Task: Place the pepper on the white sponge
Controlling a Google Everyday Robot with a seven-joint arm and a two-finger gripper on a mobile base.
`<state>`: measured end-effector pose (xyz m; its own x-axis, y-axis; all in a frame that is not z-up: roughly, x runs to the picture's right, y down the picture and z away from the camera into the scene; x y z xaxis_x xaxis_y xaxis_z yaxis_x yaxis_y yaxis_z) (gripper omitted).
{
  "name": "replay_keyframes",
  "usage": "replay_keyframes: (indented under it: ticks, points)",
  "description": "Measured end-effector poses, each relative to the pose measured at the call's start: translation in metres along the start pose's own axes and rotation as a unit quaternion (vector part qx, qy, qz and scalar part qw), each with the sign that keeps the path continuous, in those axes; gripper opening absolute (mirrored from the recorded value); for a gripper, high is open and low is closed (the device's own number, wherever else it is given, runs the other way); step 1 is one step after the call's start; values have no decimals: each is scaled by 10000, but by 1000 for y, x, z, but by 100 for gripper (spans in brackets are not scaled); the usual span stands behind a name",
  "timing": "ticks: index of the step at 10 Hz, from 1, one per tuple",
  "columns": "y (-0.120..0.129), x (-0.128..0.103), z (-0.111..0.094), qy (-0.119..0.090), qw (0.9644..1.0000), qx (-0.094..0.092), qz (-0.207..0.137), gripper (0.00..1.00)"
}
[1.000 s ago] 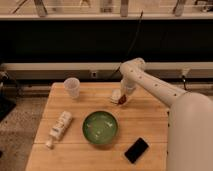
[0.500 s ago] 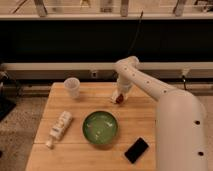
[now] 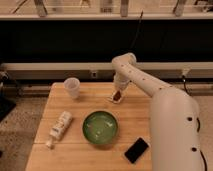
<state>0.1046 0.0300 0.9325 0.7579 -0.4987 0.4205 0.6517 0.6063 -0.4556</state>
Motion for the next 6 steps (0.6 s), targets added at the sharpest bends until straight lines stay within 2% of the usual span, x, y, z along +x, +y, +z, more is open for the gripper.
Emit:
replay_keyframes:
  ticks: [4, 6]
  points:
    - [-17, -6, -3, -57, 9999, 77, -120, 6]
    - [-21, -5, -3, -104, 9998, 110, -105, 23]
